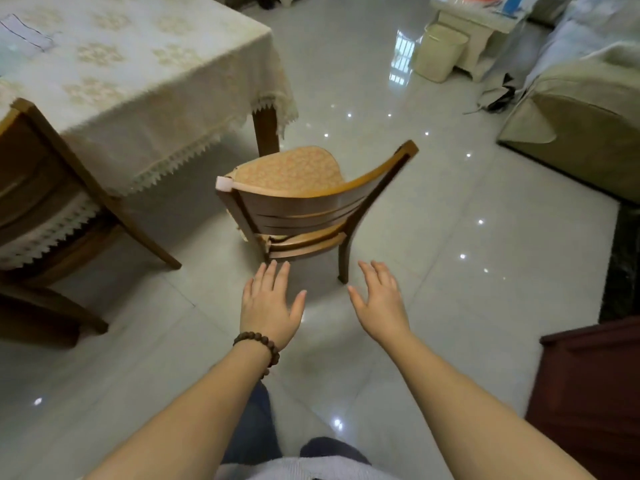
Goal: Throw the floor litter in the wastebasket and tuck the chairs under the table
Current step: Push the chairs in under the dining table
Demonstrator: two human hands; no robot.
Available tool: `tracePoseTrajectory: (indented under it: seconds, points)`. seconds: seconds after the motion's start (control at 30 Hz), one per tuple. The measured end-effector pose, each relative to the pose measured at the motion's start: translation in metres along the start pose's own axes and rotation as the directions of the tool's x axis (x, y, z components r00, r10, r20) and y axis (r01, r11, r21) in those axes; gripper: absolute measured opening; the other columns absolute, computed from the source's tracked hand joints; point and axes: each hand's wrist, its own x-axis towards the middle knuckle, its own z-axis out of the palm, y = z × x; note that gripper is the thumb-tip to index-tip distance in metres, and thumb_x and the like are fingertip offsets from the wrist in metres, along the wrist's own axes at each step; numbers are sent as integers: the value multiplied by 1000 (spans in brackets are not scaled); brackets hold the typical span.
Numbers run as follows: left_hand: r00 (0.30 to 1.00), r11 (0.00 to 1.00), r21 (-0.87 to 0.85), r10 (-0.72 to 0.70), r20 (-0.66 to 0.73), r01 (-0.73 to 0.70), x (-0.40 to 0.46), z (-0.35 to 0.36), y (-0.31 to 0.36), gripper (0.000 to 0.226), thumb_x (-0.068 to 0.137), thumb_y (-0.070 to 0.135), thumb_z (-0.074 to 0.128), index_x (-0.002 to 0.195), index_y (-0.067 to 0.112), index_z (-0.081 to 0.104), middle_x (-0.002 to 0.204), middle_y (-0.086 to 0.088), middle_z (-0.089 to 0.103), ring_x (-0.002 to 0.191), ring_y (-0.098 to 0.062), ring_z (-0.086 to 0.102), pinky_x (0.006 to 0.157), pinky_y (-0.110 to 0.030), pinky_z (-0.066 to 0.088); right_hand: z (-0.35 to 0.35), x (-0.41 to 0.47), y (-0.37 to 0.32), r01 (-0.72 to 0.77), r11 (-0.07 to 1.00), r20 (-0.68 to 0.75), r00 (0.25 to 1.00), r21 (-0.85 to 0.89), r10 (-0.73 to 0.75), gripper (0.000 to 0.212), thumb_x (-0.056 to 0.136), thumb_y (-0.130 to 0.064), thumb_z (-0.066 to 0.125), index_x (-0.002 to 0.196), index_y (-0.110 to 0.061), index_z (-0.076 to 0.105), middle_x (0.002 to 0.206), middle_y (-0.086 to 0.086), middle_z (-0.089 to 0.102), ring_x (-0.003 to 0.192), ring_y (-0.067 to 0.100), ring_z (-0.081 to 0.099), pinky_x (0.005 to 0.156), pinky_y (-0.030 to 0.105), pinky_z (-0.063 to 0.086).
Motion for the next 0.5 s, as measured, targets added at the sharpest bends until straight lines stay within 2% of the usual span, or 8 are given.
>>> tracePoseTrajectory:
  seconds: [0.17,0.3,0.5]
  points:
    - [988,1000,9,-9,-152,11,15,-26,40,64,91,53,39,145,21,28,151,-5,31,140,-22,19,114,-42,16,-49,15,20,69,998,-34,997,-6,-69,57,96,-41,46,146,-21,29,155,9,25,144,24,15,117,39,16]
    - [965,1000,30,4,-261,4,49,-51,52,67,89,54,44,144,18,30,150,-7,32,140,-24,20,114,-44,13,-75,50,17,143,989,-60,988,-34,-145,58,94,-42,47,146,-22,29,155,10,25,144,25,14,118,41,16]
    - [954,981,191,79,-290,-23,100,-56,50,81,81,67,46,143,19,28,149,-10,32,139,-27,22,114,-48,15,-100,123,12,275,953,-51,958,-129,-284,67,90,-47,55,146,-24,27,157,8,18,146,25,9,118,46,16]
